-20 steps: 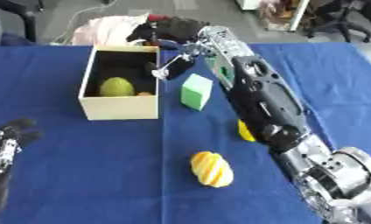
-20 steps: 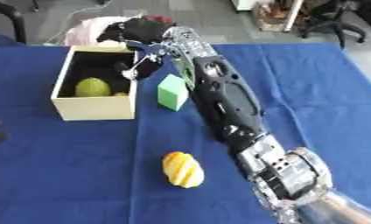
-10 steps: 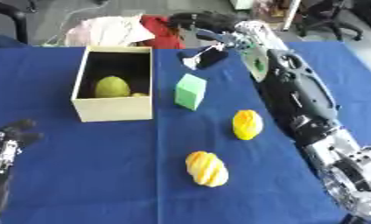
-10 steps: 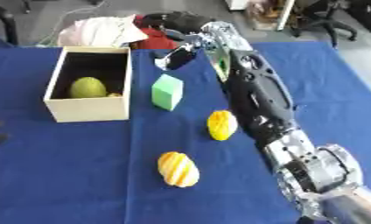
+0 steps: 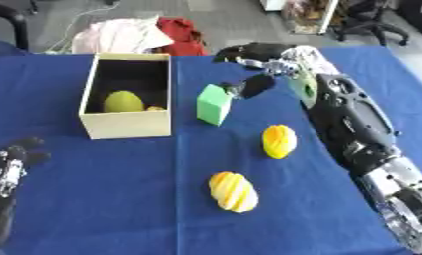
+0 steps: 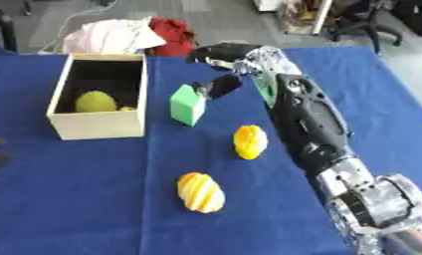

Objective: Pick up objects on the table and place them in the box.

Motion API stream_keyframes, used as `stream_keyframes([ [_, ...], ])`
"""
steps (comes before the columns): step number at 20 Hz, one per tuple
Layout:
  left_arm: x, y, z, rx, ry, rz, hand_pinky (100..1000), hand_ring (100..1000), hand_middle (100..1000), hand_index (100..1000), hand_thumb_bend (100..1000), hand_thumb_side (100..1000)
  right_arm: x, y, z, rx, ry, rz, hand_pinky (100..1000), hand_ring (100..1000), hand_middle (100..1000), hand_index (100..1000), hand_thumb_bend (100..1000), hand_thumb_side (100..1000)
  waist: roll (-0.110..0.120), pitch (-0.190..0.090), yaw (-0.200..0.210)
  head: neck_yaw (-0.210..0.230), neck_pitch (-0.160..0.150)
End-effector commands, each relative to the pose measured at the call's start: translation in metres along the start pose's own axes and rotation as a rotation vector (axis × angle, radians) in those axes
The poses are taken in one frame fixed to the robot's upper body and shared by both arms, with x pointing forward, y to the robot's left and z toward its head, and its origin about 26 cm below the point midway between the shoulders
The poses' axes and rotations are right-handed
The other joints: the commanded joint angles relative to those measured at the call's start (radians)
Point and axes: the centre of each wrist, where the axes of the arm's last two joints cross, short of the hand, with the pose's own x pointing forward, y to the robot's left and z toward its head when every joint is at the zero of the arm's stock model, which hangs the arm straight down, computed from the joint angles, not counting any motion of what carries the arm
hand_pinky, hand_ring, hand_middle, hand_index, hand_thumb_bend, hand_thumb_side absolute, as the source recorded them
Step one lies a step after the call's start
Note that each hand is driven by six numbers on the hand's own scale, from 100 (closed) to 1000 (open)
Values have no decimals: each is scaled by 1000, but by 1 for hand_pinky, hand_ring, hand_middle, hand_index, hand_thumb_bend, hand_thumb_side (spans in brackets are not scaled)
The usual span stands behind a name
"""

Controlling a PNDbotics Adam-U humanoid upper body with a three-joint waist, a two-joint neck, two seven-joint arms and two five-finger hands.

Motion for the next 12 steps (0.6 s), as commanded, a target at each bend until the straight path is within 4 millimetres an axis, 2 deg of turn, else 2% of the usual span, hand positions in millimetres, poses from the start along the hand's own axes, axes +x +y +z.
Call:
stream_keyframes([
  [1, 6, 1, -2, -4, -25, -4, 899, 724, 748, 799, 100, 702, 3, -8, -3, -62, 46, 40, 983, 1000, 1000, 1000, 100, 593, 14, -11, 5, -9, -8],
  [2, 6, 1, -3, -4, -26, -3, 899, 724, 749, 799, 100, 703, 5, -5, -5, -73, 60, 47, 981, 1000, 1000, 1000, 100, 586, 15, -9, 7, -12, -9],
  [12, 7, -1, -3, -10, -28, 1, 901, 725, 749, 799, 100, 707, 7, 37, -10, -10, 163, 36, 973, 998, 1000, 1000, 100, 716, 19, 1, 13, -22, -10],
])
